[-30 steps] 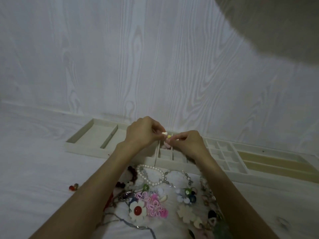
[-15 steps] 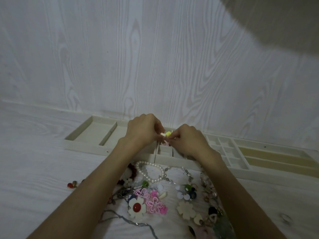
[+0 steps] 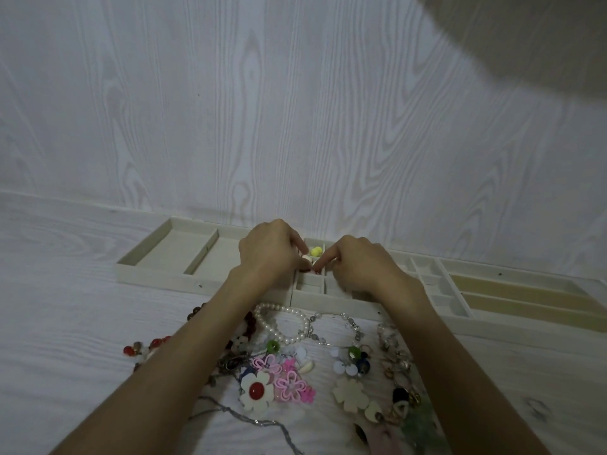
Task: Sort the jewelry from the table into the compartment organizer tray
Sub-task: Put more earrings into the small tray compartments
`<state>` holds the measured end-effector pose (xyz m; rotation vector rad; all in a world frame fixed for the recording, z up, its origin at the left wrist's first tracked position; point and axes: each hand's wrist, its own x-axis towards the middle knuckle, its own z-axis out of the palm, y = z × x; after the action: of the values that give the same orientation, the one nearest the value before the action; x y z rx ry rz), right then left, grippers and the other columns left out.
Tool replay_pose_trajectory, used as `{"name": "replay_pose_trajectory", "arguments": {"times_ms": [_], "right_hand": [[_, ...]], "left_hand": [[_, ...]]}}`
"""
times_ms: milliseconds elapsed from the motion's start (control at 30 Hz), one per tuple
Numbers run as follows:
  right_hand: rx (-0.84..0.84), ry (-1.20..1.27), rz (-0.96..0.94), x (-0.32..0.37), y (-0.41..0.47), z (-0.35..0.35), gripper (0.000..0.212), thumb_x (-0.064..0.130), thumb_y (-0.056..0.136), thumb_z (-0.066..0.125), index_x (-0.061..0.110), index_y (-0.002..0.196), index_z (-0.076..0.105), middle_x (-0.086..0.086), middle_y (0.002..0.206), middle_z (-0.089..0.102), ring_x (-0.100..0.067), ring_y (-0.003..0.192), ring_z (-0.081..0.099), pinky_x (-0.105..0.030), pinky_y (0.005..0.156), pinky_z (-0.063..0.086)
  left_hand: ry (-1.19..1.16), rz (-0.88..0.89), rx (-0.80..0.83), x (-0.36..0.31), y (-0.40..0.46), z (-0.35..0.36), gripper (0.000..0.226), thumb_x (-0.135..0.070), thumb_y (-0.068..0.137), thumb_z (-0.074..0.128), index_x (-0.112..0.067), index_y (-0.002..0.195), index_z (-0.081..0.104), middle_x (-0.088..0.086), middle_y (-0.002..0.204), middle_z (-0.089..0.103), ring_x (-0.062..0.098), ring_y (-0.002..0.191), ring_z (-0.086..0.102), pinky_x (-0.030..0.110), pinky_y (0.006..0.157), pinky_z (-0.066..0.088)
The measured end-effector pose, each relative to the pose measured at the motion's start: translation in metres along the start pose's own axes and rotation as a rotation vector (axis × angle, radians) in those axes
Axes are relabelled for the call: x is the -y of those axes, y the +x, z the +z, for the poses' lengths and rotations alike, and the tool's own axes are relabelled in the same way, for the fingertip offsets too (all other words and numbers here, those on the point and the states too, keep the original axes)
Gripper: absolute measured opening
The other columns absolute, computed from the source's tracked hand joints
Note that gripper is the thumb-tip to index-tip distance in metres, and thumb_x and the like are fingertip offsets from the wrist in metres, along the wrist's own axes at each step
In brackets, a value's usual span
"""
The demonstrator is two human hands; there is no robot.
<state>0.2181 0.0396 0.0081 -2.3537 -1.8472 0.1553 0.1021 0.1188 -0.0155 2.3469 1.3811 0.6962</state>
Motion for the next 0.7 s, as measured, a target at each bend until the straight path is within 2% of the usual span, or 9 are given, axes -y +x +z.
{"name": "replay_pose_trajectory", "arguments": {"times_ms": [100,200,267,333,400,467,533,600,700], "right_hand": [[-0.004,-0.020,-0.006,0.001,0.000,0.000,0.041,0.010,0.092,0.044,0.041,0.100,0.071,-0.001,0.119,0.065,-0.022,0.100,0.059,-0.031,0.085,0.037],[-0.009,-0.022,-0.013,0.001,0.000,0.000,0.042,0.009,0.092,0.044,0.040,0.100,0.071,-0.001,0.120,0.065,-0.022,0.099,0.059,-0.032,0.089,0.039],[-0.010,-0.009,-0.019,0.001,-0.001,-0.001,0.041,0.009,0.091,0.044,0.038,0.098,0.071,-0.001,0.116,0.066,-0.020,0.090,0.058,-0.031,0.087,0.038],[-0.046,0.028,-0.011,-0.002,-0.002,-0.005,0.039,0.009,0.090,0.045,0.036,0.100,0.071,-0.002,0.111,0.068,-0.019,0.084,0.057,-0.031,0.086,0.037],[-0.124,0.036,-0.005,-0.008,-0.002,-0.011,0.040,0.008,0.090,0.044,0.035,0.102,0.070,-0.001,0.117,0.066,-0.020,0.097,0.058,-0.033,0.092,0.036],[-0.136,-0.007,-0.016,-0.013,-0.001,-0.015,0.044,0.005,0.091,0.041,0.037,0.104,0.069,-0.001,0.124,0.062,-0.022,0.109,0.053,-0.035,0.093,0.033],[-0.090,-0.060,-0.035,-0.014,-0.001,-0.015,0.049,0.004,0.093,0.038,0.040,0.110,0.066,0.000,0.128,0.057,-0.023,0.115,0.045,-0.034,0.088,0.028],[-0.035,-0.106,-0.060,-0.013,-0.002,-0.012,0.051,0.005,0.094,0.036,0.043,0.118,0.061,-0.001,0.127,0.051,-0.024,0.117,0.038,-0.033,0.085,0.024],[0.030,-0.145,-0.086,-0.010,-0.001,-0.006,0.051,0.009,0.096,0.036,0.044,0.127,0.053,-0.001,0.126,0.046,-0.023,0.117,0.035,-0.035,0.090,0.025]], "left_hand": [[-0.002,0.002,-0.003,0.000,0.001,0.001,0.028,-0.042,0.067,0.082,-0.031,0.092,0.075,-0.009,0.093,0.068,0.009,0.083,0.056,0.021,0.051,0.029],[0.001,0.012,0.042,0.000,0.001,-0.001,0.025,-0.043,0.070,0.079,-0.031,0.092,0.074,-0.010,0.082,0.065,0.007,0.074,0.052,0.020,0.050,0.029],[-0.012,0.018,0.080,0.002,0.002,-0.004,0.021,-0.043,0.076,0.075,-0.032,0.094,0.074,-0.011,0.080,0.061,0.008,0.074,0.053,0.022,0.053,0.033],[-0.009,0.034,0.109,0.004,0.005,-0.010,0.018,-0.038,0.084,0.067,-0.032,0.100,0.072,-0.008,0.095,0.066,0.010,0.082,0.056,0.025,0.065,0.043],[0.048,0.063,0.175,0.005,0.008,-0.021,0.021,-0.032,0.092,0.057,-0.031,0.110,0.069,-0.003,0.112,0.066,0.015,0.097,0.059,0.033,0.083,0.050],[0.134,0.087,0.311,0.002,0.009,-0.032,0.031,-0.022,0.096,0.047,-0.032,0.122,0.062,0.000,0.127,0.060,0.021,0.115,0.054,0.040,0.098,0.046],[0.234,0.116,0.427,-0.003,0.008,-0.039,0.045,-0.011,0.095,0.039,-0.035,0.131,0.054,0.002,0.137,0.051,0.024,0.126,0.043,0.042,0.105,0.039],[0.327,0.156,0.484,-0.009,0.004,-0.040,0.053,-0.007,0.094,0.035,-0.038,0.136,0.047,0.005,0.140,0.043,0.026,0.130,0.033,0.043,0.108,0.034],[0.416,0.170,0.524,-0.013,0.000,-0.036,0.057,-0.007,0.094,0.032,-0.038,0.140,0.040,0.006,0.142,0.035,0.027,0.133,0.026,0.044,0.110,0.029]]}}
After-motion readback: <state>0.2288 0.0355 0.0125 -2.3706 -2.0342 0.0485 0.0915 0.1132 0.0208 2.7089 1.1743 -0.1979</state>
